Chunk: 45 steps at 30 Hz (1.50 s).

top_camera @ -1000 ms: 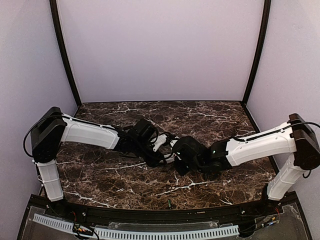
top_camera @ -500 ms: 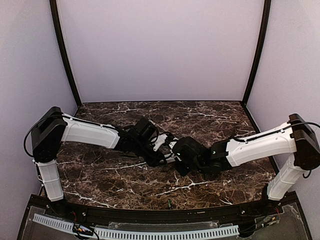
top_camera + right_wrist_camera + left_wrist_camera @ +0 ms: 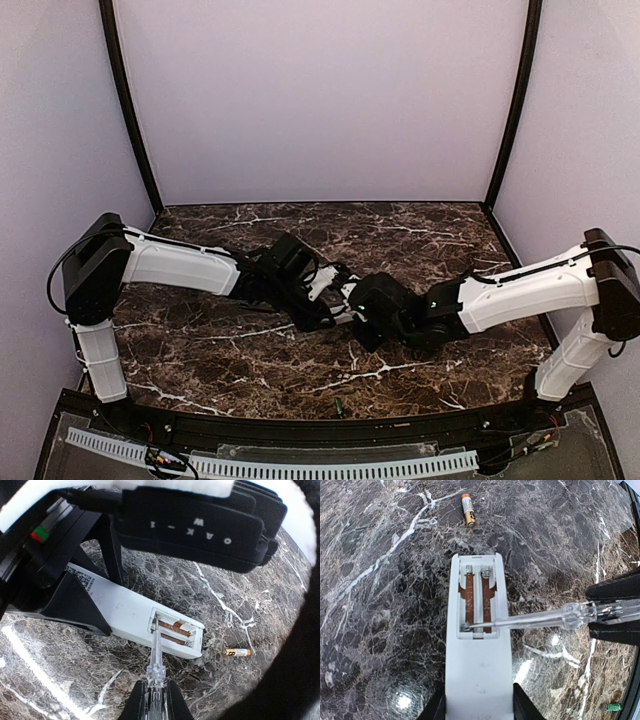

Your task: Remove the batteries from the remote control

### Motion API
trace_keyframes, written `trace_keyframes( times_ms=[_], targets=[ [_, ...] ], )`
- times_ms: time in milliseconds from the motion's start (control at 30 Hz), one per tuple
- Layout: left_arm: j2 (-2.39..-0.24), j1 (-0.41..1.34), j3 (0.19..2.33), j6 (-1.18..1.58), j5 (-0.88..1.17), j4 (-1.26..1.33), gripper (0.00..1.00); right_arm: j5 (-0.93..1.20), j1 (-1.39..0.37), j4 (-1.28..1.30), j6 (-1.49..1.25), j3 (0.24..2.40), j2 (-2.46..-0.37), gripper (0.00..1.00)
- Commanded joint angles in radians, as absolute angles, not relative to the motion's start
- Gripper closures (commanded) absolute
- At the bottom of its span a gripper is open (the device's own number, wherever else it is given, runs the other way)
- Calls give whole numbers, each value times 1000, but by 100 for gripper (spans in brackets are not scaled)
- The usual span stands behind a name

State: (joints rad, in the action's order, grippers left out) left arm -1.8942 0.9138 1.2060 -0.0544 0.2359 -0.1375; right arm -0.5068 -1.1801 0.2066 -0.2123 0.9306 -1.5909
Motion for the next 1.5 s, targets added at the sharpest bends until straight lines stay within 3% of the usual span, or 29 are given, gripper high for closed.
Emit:
trace_keyframes(
  times_ms=[0,433,800,1467],
  targets=[
    [-1862,937,1250,-92,319,-123,100,-559,-1155,233,-197,889,-1551,100],
    [-1863,938,1249,-115,248,-130,100,-524,-1101,251,-189,826,-1451,100],
    [-1859,988,1223,-210,-27,-117,100,-359,-1066,270,-177,771,-1331,100],
    [-1801,1007,1179,-224,-93,-71,100,-405,-1057,259,-222,760,-1205,100]
  ],
)
